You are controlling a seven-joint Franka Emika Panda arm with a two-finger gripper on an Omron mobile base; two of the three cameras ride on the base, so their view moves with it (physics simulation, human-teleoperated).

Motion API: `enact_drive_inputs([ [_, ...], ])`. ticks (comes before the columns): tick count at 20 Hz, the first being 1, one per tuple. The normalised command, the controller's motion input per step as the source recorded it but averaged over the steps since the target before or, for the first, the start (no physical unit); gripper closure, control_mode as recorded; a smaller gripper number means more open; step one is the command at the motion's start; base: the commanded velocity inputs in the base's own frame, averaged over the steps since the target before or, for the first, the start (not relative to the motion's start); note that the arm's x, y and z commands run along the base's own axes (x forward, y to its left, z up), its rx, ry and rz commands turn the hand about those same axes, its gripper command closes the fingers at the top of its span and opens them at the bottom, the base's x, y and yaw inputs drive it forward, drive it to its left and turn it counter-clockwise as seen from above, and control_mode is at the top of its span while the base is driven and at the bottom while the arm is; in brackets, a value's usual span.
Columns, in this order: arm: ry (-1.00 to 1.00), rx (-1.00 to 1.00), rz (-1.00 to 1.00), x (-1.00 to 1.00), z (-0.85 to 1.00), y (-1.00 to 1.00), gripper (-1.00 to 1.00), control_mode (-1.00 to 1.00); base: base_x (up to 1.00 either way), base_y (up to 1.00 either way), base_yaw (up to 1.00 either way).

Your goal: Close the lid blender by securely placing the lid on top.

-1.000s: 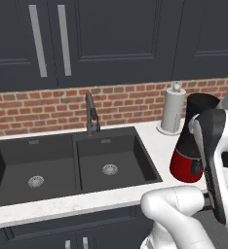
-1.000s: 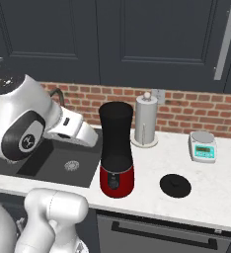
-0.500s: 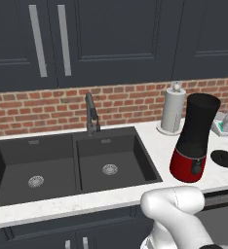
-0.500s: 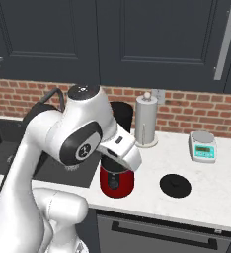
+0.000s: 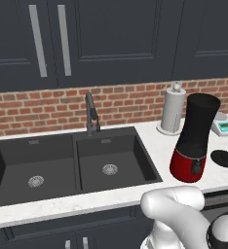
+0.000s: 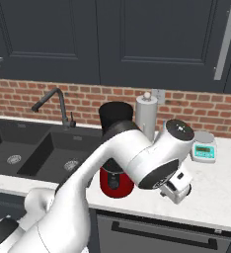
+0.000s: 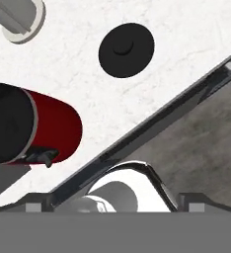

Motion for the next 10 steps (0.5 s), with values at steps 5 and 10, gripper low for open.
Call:
enact_drive_inputs([
  [5, 0.1, 0.13, -0.02, 0.87, -0.58, -0.44, -1.0, -1.0, 0.0, 0.0, 0.0],
  [10, 0.2, 0.01, -0.04, 0.98, -0.2, -0.1, -1.0, -1.0, 0.0, 0.0, 0.0],
])
